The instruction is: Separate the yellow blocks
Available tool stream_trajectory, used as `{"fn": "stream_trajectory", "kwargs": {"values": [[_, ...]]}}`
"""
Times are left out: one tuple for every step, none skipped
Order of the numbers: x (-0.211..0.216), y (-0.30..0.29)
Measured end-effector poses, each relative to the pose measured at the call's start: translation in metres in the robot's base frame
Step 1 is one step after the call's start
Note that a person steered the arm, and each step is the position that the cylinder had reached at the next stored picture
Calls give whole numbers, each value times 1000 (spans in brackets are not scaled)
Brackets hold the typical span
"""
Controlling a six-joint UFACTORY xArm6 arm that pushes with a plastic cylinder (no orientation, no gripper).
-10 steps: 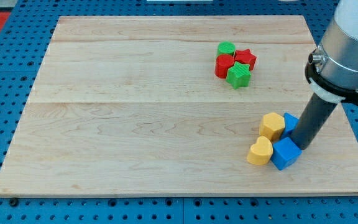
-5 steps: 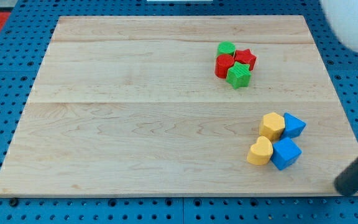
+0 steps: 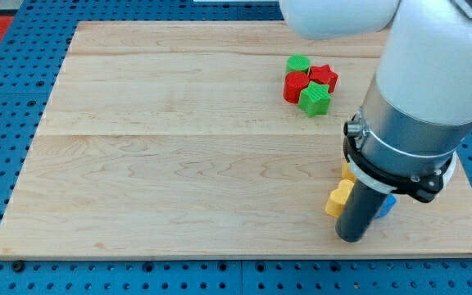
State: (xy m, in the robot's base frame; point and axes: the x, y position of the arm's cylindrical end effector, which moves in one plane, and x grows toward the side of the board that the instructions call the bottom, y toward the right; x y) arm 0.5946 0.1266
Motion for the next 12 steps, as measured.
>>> {"fn": "stream_trajectory", "kwargs": {"values": [[-17,5],[-36,13],[-48,22],[-57,23],[-61,22],[-63,17],[-70,16],[-92,16],[-116,14],[-147,-16],[-184,-37],[-192,-42]]}}
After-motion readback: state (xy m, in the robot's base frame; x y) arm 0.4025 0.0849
